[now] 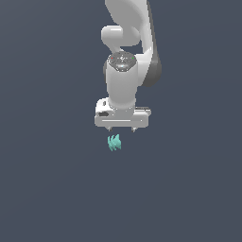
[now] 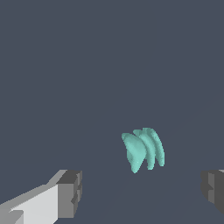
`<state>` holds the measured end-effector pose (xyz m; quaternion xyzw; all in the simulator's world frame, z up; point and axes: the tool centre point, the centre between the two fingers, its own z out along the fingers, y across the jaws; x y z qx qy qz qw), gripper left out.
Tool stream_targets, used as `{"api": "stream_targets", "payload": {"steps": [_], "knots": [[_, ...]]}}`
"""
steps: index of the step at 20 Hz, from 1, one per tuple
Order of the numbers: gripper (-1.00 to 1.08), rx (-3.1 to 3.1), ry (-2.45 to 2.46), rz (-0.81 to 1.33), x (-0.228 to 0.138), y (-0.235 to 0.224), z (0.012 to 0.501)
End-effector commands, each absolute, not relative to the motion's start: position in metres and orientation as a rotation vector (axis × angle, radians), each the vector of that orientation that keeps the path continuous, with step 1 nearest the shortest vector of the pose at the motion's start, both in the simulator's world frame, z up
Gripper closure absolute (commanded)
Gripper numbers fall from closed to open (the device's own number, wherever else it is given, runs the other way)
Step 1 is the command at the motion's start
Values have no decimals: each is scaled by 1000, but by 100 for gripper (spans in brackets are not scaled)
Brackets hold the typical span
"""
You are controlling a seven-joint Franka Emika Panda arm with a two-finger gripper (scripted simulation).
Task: Pick up the object and move it to a goal position.
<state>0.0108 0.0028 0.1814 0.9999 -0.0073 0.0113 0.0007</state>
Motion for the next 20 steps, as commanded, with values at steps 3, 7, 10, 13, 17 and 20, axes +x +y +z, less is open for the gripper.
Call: {"api": "stream_targets", "payload": {"steps": [3,7,10,13,17,20], "knots": [[-92,3140,-25,39,11,1,183],[-92,3137,-43,65,17,-11,192],[-92,3136,-61,81,20,-18,200],[-92,3136,-66,82,20,-18,201],[-92,3135,-43,77,19,-18,195],[-92,3135,-8,70,18,-20,186]]}}
